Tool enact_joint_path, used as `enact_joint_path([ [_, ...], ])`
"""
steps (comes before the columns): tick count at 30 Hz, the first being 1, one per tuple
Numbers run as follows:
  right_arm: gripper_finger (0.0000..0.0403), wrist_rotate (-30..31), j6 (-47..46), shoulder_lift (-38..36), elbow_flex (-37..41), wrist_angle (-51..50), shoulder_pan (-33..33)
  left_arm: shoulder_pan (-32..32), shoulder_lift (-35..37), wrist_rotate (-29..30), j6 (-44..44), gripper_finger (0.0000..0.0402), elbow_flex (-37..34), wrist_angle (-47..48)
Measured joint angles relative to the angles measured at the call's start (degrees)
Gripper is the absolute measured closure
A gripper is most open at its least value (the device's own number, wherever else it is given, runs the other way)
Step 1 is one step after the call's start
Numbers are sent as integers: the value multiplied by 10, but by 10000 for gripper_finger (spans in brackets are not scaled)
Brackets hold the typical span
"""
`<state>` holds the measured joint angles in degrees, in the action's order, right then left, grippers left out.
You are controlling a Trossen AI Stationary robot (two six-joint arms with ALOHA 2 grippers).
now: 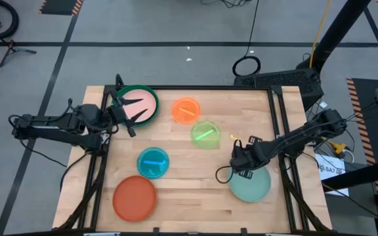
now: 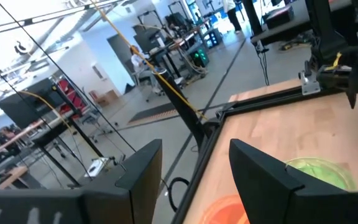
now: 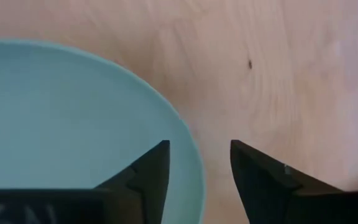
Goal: Stack plastic plates
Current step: Stack the light blue plate on top of the light pink plate
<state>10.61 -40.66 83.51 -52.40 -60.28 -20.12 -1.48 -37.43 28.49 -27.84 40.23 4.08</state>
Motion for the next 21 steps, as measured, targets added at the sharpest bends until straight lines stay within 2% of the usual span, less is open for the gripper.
enact_joint_path([
  [12,250,-49,36,0,67,97,24,0,0,0,-21,209,0,-10],
  [18,251,-62,50,0,72,141,35,0,-1,0,-19,209,0,-10],
  [21,266,-64,52,0,72,146,37,0,-1,0,-18,209,0,-10],
])
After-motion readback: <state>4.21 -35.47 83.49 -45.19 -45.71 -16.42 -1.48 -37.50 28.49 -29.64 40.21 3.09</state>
